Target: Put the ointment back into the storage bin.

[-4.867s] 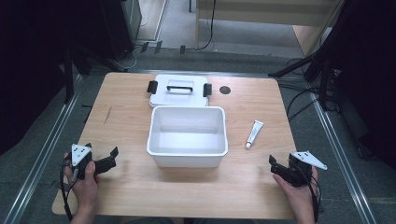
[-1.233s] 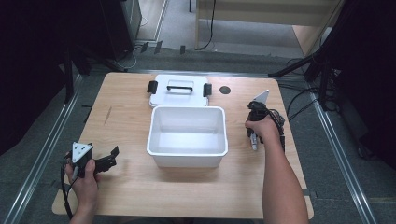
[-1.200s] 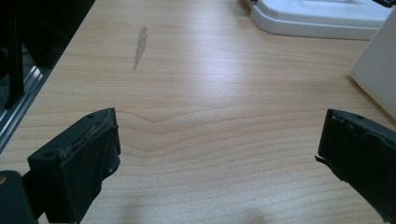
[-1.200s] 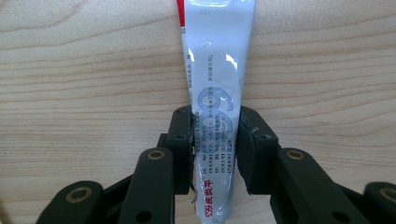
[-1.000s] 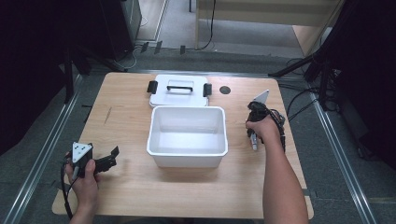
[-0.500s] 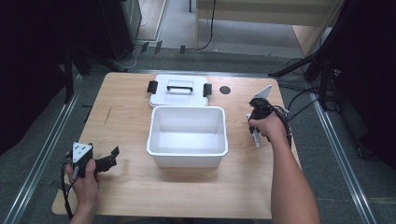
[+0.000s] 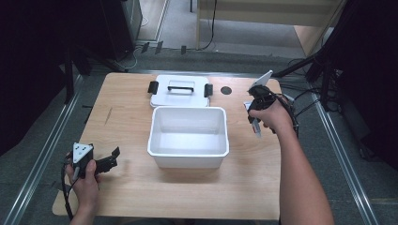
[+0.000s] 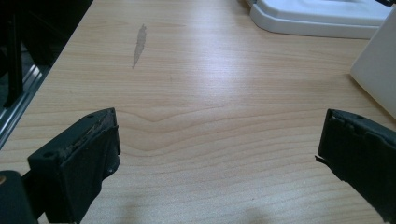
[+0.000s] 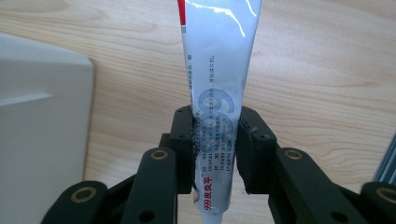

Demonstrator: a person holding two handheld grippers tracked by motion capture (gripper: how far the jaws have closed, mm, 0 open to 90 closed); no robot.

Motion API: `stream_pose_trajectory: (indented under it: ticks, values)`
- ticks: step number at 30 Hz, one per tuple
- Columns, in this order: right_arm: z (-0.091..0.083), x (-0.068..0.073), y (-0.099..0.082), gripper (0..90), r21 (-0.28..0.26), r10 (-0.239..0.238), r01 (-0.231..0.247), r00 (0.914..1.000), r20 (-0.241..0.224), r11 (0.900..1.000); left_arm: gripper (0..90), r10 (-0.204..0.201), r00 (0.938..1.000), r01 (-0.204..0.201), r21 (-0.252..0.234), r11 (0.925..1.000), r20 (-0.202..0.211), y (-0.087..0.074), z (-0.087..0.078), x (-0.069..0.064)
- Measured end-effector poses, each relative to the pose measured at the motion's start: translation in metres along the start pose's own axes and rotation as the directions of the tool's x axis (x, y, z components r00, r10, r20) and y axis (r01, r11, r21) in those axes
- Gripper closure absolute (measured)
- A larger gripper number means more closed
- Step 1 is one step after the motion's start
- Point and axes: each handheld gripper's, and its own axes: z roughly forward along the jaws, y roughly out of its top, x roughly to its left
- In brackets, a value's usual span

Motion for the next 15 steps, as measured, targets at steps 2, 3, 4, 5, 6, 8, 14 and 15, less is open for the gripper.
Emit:
stream_pose_trajectory:
  ticks: [2,3,4,5,6,8,14,15]
  values:
    - [-0.01,0.003,0.001,71.2,-0.01,-0.021,0.021,0.9998,-0.001,0.9997,0.0,0.0,1.0,0.0,0.001,1.0,-0.001,0.0,0.0,0.0]
    - [-0.016,0.006,0.002,71.2,-0.012,-0.026,0.026,0.9996,0.002,0.9996,0.0,0.001,1.0,-0.001,0.003,1.0,-0.001,0.0,0.0,0.0]
    - [-0.022,0.009,0.002,71.2,-0.02,-0.037,0.037,0.9993,0.002,0.9991,0.0,0.001,1.0,-0.001,0.002,1.0,-0.002,0.0,0.0,0.0]
    - [-0.027,0.011,0.003,71.2,-0.023,-0.045,0.045,0.999,0.003,0.9987,0.0,0.0,1.0,0.0,0.001,1.0,-0.002,0.0,0.0,0.0]
    - [-0.03,0.013,0.003,71.2,-0.025,-0.049,0.049,0.9988,0.002,0.9985,0.0,0.0,1.0,0.0,0.001,1.0,-0.002,0.0,0.0,0.0]
    - [-0.038,0.017,0.004,71.1,-0.032,-0.066,0.066,0.9978,-0.001,0.9973,0.0,-0.002,1.0,0.002,0.0,1.0,-0.002,0.0,0.0,0.0]
    - [-0.057,0.036,0.005,71.1,-0.046,-0.13,0.13,0.9914,-0.005,0.9904,0.0,-0.001,1.0,0.001,0.004,1.0,-0.002,0.0,0.0,0.0]
    - [-0.058,0.038,0.005,71.2,-0.045,-0.137,0.137,0.9905,-0.006,0.9895,0.0,-0.001,1.0,0.001,0.004,1.0,-0.001,0.0,0.0,0.0]
